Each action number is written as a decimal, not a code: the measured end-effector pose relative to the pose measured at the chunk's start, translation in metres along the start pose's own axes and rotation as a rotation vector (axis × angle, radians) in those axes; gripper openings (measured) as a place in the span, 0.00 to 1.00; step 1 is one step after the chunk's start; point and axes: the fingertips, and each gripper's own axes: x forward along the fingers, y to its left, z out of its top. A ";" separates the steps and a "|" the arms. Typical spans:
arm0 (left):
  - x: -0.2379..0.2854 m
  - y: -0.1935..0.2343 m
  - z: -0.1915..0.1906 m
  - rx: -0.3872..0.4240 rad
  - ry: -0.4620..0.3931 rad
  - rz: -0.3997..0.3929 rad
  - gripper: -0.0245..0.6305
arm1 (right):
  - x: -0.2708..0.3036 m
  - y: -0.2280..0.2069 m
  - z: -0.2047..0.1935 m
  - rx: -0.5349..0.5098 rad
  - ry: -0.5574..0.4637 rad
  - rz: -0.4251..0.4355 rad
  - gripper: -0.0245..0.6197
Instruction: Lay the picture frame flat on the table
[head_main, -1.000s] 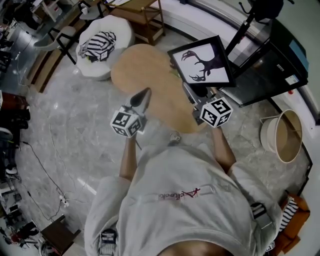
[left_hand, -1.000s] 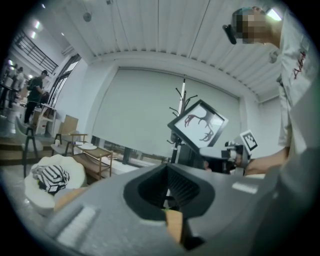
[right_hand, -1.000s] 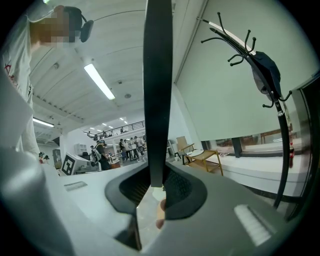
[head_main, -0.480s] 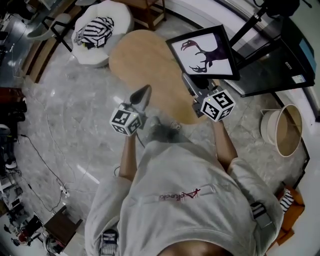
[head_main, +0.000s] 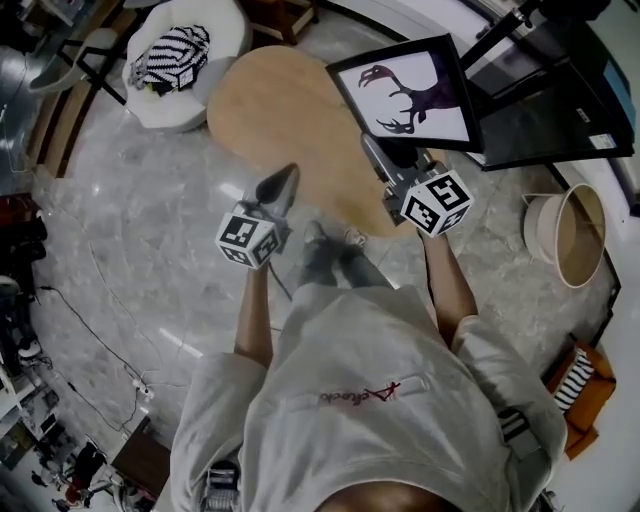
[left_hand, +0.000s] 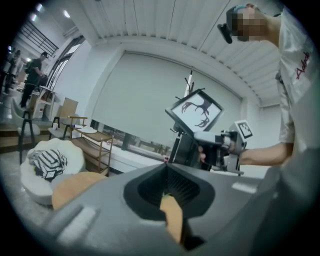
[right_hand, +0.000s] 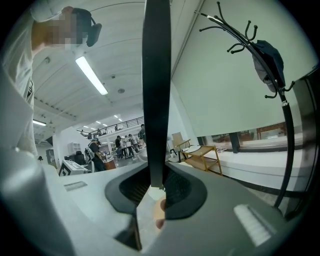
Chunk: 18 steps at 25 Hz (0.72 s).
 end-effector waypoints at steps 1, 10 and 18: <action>0.001 0.002 -0.001 -0.003 0.003 -0.006 0.04 | 0.002 -0.001 -0.003 -0.001 0.003 -0.006 0.15; 0.019 0.022 -0.022 -0.019 0.028 -0.043 0.04 | 0.016 -0.021 -0.034 0.022 0.019 -0.047 0.15; 0.028 0.039 -0.074 -0.043 0.065 -0.063 0.04 | 0.026 -0.038 -0.096 0.058 0.045 -0.087 0.15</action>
